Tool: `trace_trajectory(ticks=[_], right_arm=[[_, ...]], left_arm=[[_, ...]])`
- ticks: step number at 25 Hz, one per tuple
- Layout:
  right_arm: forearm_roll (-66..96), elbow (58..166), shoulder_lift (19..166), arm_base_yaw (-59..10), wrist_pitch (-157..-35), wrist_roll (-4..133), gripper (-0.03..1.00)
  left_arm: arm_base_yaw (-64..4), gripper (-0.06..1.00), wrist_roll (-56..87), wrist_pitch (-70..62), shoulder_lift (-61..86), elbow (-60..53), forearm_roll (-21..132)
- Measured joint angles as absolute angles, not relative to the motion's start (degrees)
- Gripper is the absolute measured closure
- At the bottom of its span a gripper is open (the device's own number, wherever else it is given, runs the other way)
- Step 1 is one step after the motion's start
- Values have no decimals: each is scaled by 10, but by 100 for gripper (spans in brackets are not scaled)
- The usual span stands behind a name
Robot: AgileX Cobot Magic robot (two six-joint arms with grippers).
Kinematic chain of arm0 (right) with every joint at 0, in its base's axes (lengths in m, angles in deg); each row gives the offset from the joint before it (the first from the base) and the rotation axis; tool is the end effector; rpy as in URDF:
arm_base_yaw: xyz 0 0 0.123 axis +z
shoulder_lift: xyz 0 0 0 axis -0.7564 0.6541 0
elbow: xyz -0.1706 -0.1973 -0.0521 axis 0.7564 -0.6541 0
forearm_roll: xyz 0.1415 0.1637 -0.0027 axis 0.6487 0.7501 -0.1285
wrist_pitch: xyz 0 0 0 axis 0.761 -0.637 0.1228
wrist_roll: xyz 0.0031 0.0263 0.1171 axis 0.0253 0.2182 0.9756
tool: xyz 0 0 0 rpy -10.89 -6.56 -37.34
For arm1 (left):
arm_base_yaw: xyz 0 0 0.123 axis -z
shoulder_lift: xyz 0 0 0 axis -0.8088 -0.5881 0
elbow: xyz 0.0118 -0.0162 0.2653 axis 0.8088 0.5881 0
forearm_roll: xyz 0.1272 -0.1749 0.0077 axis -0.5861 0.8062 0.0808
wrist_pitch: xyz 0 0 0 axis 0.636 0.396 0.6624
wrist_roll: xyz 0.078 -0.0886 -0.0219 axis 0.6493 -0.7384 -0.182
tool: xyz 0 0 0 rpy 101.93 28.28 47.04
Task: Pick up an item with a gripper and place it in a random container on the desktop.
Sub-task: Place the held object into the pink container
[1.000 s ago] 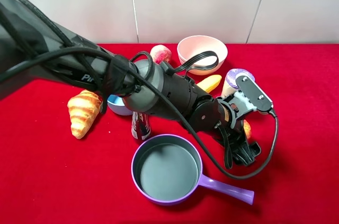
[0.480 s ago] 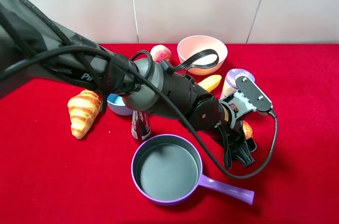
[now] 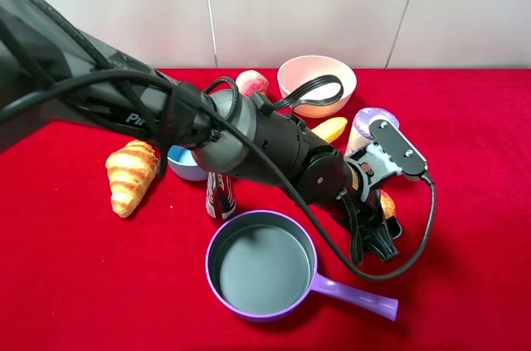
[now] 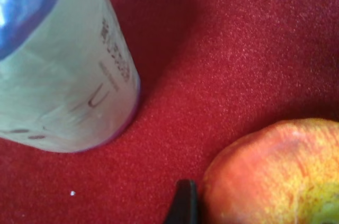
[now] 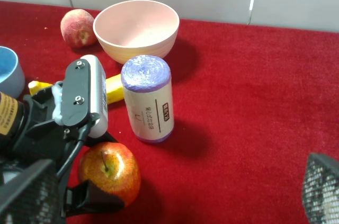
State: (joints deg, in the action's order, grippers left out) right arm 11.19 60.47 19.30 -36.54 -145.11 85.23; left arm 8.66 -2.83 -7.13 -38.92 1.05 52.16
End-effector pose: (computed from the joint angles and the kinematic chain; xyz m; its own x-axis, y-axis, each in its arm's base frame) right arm 0.0085 0.0094 0.2508 -0.4031 -0.0902 -0.9107 -0.2717 0.9621 0.0249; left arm 0.2008 -0.3885 0.0984 -0.2400 0.6727 -0.6999 0.9162 0.3953 0.0657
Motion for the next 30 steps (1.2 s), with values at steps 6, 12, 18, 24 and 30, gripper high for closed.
trace_trajectory(ticks=[6,12,18,24,30], right_arm=[[113,605,193,-365,-1451,852,27],[114,605,193,-365,-1451,852,27],[114,605,193,-365,-1451,852,27],[114,605,193,-365,-1451,852,27],[114,605,193,-365,-1451,852,27]], left_arm=[[87,23,-28,-27,-356,13,522],[87,23,-29,2,-311,13,522],[85,23,-30,67,-268,-7,522],[70,23,-30,167,-257,-88,522],[41,23,-30,230,-257,-158,522]])
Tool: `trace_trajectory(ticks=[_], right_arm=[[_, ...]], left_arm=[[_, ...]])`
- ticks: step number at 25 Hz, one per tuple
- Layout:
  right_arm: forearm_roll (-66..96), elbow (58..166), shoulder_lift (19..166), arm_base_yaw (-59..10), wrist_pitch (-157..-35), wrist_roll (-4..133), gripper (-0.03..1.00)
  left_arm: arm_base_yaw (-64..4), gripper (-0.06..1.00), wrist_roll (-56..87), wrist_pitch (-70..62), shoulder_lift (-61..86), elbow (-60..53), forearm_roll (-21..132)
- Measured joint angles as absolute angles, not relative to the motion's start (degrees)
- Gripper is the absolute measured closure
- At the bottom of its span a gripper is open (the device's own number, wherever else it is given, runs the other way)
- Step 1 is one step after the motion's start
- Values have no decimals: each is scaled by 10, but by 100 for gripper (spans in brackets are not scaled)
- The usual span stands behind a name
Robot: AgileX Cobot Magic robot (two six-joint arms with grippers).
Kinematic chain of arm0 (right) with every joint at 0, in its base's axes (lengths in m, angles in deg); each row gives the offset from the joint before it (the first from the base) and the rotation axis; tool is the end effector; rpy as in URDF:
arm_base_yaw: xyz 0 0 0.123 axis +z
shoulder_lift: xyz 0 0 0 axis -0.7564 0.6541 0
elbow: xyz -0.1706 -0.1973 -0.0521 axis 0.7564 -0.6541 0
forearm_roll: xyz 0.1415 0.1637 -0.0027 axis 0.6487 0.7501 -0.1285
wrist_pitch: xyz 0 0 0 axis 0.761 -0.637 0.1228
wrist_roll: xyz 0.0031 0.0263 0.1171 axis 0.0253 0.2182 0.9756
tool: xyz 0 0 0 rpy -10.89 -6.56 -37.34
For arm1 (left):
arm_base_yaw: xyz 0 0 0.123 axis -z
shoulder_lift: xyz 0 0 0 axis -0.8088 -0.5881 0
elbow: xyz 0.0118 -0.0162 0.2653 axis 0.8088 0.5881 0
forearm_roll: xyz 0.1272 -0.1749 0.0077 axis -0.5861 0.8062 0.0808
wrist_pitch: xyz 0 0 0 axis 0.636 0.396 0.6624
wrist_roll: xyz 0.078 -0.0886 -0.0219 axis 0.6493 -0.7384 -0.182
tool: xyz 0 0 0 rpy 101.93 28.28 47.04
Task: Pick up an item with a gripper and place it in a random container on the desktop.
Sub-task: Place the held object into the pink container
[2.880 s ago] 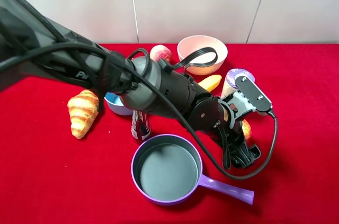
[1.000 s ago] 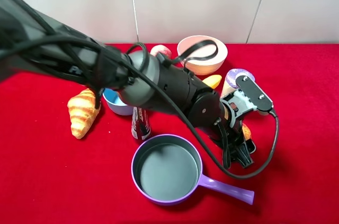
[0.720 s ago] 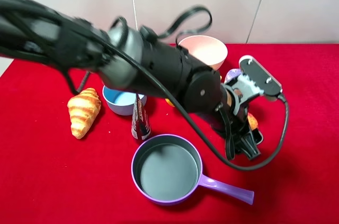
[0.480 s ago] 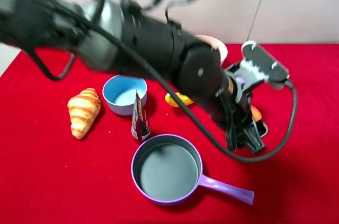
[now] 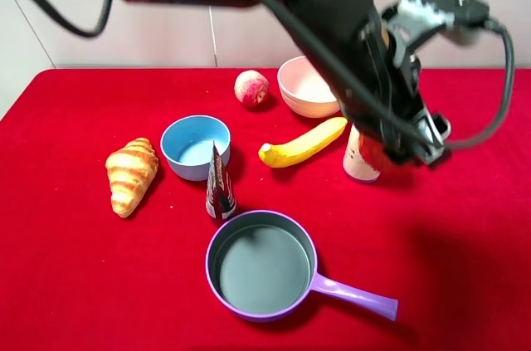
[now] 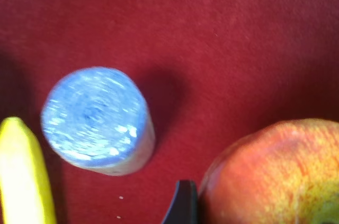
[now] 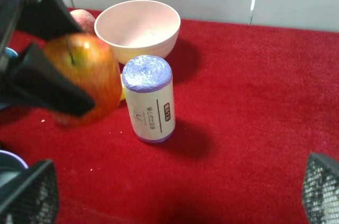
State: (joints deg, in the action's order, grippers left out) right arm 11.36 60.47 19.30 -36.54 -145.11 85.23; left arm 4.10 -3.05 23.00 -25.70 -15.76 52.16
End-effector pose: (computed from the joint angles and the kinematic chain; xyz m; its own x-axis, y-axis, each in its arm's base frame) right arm 0.0084 0.0097 0.2509 -0.4034 -0.0887 -0.9107 -0.2733 0.9616 0.0274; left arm 0.2189 -0.3725 0.2390 -0.2680 0.6515 -0.7098 0.9179 0.3964 0.0172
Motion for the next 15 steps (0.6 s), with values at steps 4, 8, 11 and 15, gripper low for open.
trace_trajectory(ticks=[4,8,11,15], right_arm=[[114,605,193,-365,-1451,852,27],[114,605,193,-365,-1451,852,27],[114,605,193,-365,-1451,852,27],[114,605,193,-365,-1451,852,27]], left_arm=[[6,23,-30,242,-256,-180,520],[-31,23,-28,233,-256,-183,493],[-57,23,-27,206,-256,-183,470],[-89,23,-7,148,-263,-183,461]])
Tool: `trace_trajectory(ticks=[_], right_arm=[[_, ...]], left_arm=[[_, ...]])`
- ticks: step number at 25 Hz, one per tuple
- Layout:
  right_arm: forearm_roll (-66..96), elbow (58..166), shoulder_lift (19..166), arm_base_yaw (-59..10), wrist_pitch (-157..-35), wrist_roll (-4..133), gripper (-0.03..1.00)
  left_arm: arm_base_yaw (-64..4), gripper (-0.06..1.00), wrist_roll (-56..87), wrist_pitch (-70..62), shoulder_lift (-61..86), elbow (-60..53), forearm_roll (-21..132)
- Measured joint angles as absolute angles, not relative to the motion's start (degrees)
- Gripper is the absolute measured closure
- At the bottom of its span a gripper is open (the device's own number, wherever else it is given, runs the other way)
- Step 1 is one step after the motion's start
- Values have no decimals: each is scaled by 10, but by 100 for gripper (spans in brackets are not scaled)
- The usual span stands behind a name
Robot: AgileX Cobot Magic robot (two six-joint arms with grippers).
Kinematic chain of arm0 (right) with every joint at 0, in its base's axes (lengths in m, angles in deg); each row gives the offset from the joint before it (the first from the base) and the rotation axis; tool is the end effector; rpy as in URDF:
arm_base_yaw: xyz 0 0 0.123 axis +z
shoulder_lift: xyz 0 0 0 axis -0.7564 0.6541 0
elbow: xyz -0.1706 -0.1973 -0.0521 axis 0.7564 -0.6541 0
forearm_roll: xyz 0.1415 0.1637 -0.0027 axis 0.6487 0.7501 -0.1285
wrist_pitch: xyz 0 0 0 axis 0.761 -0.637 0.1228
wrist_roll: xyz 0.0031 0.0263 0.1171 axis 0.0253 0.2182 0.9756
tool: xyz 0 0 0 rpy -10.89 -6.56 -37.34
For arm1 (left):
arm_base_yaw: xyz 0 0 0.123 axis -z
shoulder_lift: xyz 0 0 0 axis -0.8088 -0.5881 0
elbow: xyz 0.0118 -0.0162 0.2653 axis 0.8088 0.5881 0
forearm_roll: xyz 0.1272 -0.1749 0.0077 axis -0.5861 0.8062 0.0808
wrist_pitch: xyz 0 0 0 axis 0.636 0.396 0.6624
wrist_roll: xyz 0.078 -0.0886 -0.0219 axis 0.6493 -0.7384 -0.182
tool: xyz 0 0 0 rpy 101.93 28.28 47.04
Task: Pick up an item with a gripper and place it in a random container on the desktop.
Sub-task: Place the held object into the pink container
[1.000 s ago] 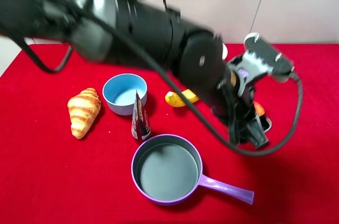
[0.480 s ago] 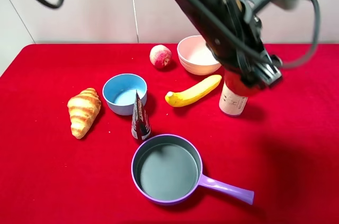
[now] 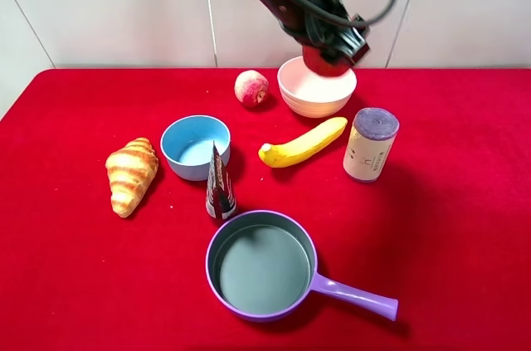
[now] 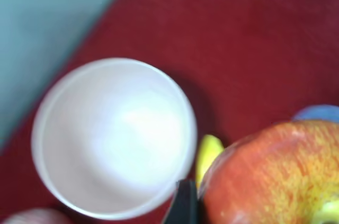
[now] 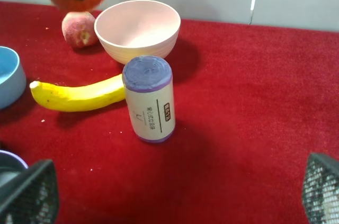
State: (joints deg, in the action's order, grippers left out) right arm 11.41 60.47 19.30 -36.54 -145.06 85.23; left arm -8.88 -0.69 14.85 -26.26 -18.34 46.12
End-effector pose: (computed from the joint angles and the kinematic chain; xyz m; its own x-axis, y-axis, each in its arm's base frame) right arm 0.0085 0.0098 0.2510 -0.4028 -0.0880 -0.9111 -0.2737 0.9614 0.0281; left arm 0.3141 -0.3203 0.2606 -0.2190 0.5631 -0.7969 0.8025 0.5685 0.1812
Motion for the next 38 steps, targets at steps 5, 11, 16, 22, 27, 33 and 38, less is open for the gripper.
trace_trajectory(ticks=[5,11,16,22,27,33,38], right_arm=[[115,605,193,-365,-1451,852,27],[116,605,193,-365,-1451,852,27],[116,605,193,-365,-1451,852,27],[116,605,193,-365,-1451,852,27],[116,605,193,-365,-1451,852,27],[118,605,193,-365,-1451,852,27],[118,605,193,-365,-1451,852,27]], left_arm=[[-120,23,3,76,-298,-183,461],[-139,23,4,-13,-351,-183,461],[-142,23,4,-90,-396,-184,468],[-142,23,4,-123,-442,-210,502],[-142,23,4,-128,-469,-231,507],[-146,23,4,-126,-480,-233,508],[-151,23,4,-117,-489,-233,508]])
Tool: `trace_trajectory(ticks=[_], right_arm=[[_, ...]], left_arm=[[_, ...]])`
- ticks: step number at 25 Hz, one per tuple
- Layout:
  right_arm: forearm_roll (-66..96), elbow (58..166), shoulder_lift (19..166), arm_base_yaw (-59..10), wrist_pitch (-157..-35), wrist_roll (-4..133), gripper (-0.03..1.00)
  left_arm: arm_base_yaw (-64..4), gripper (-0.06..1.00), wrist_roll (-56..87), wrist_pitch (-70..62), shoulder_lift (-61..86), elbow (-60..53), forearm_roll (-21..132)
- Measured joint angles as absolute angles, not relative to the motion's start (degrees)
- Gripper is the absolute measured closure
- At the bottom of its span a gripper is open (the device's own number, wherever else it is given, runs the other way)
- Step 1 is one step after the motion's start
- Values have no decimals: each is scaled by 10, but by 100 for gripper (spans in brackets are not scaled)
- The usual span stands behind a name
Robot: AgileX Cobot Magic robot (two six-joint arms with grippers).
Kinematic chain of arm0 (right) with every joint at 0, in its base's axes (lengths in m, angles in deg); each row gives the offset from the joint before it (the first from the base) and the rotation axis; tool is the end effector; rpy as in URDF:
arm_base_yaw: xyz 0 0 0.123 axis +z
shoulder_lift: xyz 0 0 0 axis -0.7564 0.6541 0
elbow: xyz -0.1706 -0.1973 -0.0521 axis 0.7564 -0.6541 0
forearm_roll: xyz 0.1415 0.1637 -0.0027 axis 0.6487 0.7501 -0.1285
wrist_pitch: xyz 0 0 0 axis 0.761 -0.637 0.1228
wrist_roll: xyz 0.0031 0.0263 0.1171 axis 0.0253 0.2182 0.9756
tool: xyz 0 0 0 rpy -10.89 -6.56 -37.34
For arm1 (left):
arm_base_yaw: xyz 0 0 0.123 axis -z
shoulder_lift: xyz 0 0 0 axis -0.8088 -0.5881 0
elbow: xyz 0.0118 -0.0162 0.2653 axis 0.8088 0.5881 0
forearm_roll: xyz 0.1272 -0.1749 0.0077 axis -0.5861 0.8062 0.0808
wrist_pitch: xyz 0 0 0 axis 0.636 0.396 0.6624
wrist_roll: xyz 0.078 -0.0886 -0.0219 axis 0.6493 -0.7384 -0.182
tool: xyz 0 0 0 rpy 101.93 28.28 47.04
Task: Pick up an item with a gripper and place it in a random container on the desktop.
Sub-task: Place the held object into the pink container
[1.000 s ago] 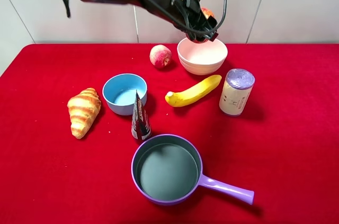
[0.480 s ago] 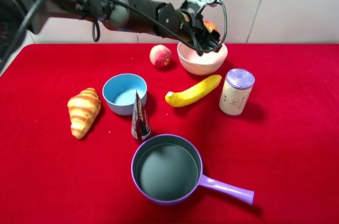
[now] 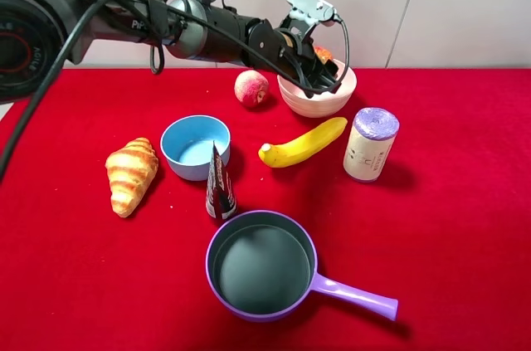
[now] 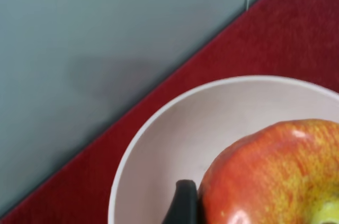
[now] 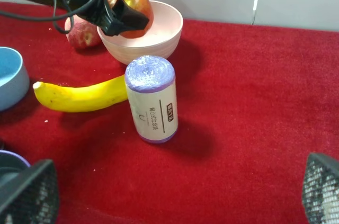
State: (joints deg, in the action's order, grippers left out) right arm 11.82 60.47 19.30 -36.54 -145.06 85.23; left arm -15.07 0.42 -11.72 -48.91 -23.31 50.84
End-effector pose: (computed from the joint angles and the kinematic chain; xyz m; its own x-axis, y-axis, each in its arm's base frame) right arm 0.0083 0.0105 0.2510 -0.4036 -0.0843 -0.9110 -0.2775 0.9601 0.0340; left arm 0.4046 -0.3249 0.1422 -0.2322 0.4127 -0.8808 0.6718 0.7229 0.1616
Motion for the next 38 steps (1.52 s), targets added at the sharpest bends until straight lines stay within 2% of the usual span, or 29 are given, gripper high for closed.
trace_trajectory(ticks=[30,38], right_arm=[[120,605,193,-365,-1451,852,27],[120,605,193,-365,-1451,852,27]], left_arm=[[-155,23,21,-131,-501,-235,509],[-155,11,23,-136,-501,-236,509]])
